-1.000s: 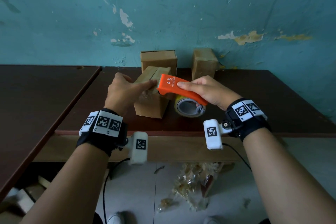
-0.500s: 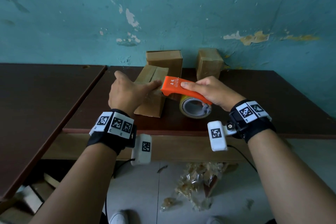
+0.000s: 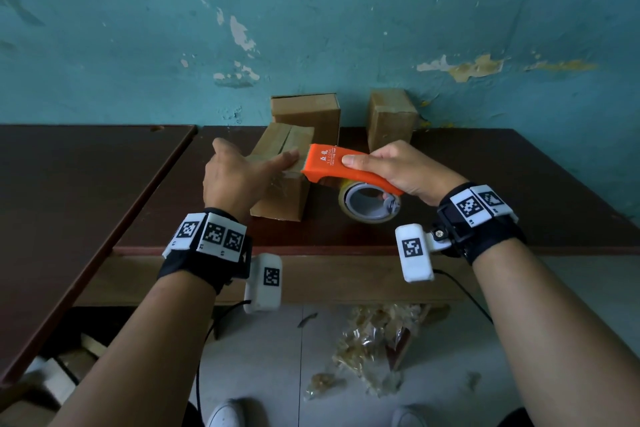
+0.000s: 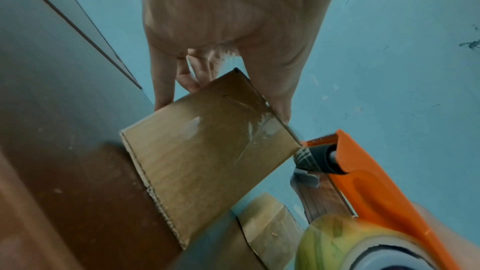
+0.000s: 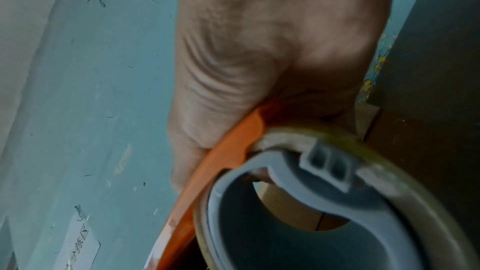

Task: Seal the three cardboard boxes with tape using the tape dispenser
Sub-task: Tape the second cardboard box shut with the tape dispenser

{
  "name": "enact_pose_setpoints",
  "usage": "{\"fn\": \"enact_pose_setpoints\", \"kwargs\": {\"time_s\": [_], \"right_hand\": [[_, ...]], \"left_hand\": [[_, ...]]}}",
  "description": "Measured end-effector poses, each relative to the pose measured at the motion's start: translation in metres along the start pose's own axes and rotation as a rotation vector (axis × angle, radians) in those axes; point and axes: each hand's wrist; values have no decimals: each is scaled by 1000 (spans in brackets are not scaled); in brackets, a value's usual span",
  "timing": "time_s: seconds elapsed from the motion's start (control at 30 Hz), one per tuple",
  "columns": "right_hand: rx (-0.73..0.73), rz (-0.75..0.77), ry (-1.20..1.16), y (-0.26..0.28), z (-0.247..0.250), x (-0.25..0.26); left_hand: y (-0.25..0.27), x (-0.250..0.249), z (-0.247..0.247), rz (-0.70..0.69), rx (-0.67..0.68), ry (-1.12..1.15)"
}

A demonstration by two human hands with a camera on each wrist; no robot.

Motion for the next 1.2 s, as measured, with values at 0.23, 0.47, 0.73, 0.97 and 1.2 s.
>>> {"fn": "enact_pose_setpoints", "kwargs": {"time_s": [0.23,0.47,0.73,0.97,1.2], "right_hand": [[-60,-41,21,18,27,-9],[-50,-77,79,16,20,-6],[-27,-179,160,7,6,6],[-51,-303,100,8,-4,18],[-84,-441,133,-2,-15,26]], "left_hand": [[-3,4,0,-1,32,35],[-2,3,0,35,43,57],[0,1,0,42,47,69],[-1,1,-2,28,34,74],[-1,1,-2,36,37,75]]}}
Point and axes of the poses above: each hand's wrist, its own y-axis away from the middle knuckle, its own z-axis out of the back of the hand, x = y × z, and after that the axes turned 9 degrees about -y, right-handed
